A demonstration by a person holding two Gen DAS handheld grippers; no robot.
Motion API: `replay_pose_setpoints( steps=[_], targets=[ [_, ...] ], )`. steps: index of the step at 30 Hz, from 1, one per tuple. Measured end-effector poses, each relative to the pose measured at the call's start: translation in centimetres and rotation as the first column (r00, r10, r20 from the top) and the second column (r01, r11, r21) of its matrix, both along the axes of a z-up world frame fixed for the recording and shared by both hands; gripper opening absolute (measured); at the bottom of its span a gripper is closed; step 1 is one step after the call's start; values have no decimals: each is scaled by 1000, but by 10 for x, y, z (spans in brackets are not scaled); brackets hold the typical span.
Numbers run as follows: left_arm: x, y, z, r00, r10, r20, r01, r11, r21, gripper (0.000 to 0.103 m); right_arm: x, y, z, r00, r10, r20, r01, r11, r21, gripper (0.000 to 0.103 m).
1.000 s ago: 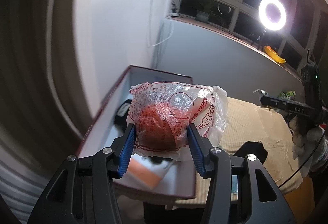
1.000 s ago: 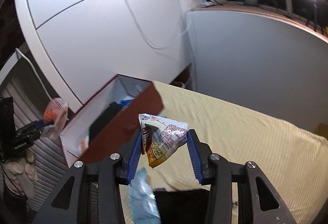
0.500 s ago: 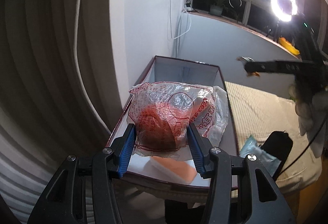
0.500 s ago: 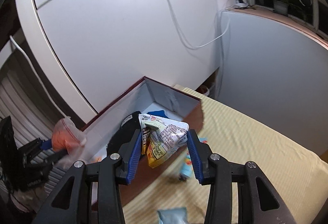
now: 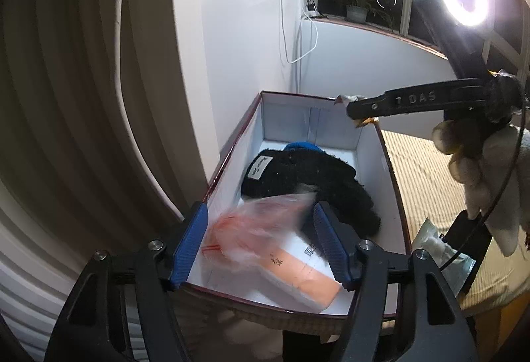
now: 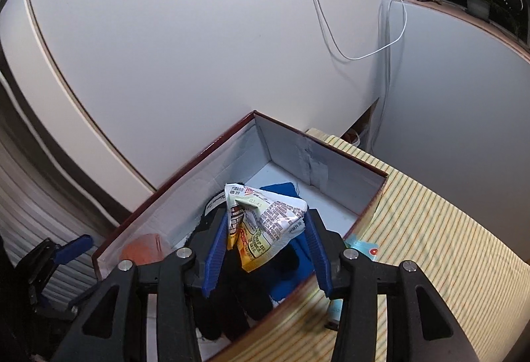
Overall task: Organize soft objects
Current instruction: 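Open both grippers to drop the bag and snack packet into the shoebox, then move the right gripper to the black drawstring pouch on the bed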
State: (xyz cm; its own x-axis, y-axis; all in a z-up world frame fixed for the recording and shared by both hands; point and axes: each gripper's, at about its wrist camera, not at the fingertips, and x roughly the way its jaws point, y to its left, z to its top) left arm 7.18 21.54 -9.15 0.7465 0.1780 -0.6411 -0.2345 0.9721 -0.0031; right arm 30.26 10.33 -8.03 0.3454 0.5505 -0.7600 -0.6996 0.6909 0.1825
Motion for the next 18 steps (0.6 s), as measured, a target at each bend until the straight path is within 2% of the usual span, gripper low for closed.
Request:
replay_pose_setpoints(
  steps=[3,18],
  targets=[
    [-2,-1,1,1000,-1,2,1,1000,-1,66,2,3,-1,1000,-22,11,22,1000,-14,69],
    [-9,-15,10,1000,-16,15,15,1000,21,66,-4,-18,4,999,-40,31,40,999,-13,71]
  ],
)
